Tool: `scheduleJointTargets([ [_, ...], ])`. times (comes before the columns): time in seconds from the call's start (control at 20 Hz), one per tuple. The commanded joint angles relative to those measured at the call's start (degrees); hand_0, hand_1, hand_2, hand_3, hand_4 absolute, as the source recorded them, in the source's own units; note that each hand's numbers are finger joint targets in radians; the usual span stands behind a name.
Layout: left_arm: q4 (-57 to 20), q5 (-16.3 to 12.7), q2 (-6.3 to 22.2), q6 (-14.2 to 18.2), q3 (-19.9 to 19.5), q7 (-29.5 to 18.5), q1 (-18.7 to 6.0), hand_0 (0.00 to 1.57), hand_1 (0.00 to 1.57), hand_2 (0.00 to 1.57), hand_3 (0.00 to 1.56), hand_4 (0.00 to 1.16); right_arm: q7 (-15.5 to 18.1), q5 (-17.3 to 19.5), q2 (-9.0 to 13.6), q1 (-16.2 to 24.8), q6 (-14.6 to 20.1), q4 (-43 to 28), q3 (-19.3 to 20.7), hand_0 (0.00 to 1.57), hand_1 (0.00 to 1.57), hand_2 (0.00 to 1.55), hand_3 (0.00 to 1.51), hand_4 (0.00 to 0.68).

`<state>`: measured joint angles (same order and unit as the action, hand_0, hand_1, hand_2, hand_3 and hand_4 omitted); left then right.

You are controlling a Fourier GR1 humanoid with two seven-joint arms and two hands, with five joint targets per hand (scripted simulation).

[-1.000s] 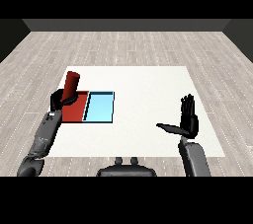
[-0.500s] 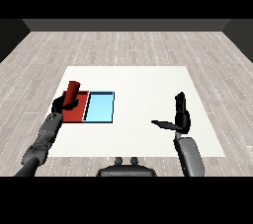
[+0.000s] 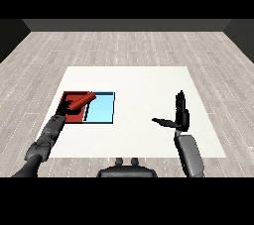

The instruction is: Pick the red can and put it in the red box

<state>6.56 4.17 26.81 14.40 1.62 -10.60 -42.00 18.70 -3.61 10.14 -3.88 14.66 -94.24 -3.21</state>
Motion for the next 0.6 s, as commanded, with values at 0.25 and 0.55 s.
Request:
scheduleJointTargets([
  [0.25,-2.62,1.15,3.88,0.73,-0.58,-0.03,-0.94,0.0,0.0,0.0,0.0,0.0,0.23,-1.16,0.14,1.77,-2.17,-2.45,0.62,0.0,0.0,0.0,0.0,0.0],
  [0.55,9.66,-12.65,2.43,3.97,-14.23,-18.08,-1.37,0.0,0.0,0.0,0.0,0.0,2.5,-3.02,-0.77,1.85,-3.01,-1.46,1.41,0.0,0.0,0.0,0.0,0.0],
])
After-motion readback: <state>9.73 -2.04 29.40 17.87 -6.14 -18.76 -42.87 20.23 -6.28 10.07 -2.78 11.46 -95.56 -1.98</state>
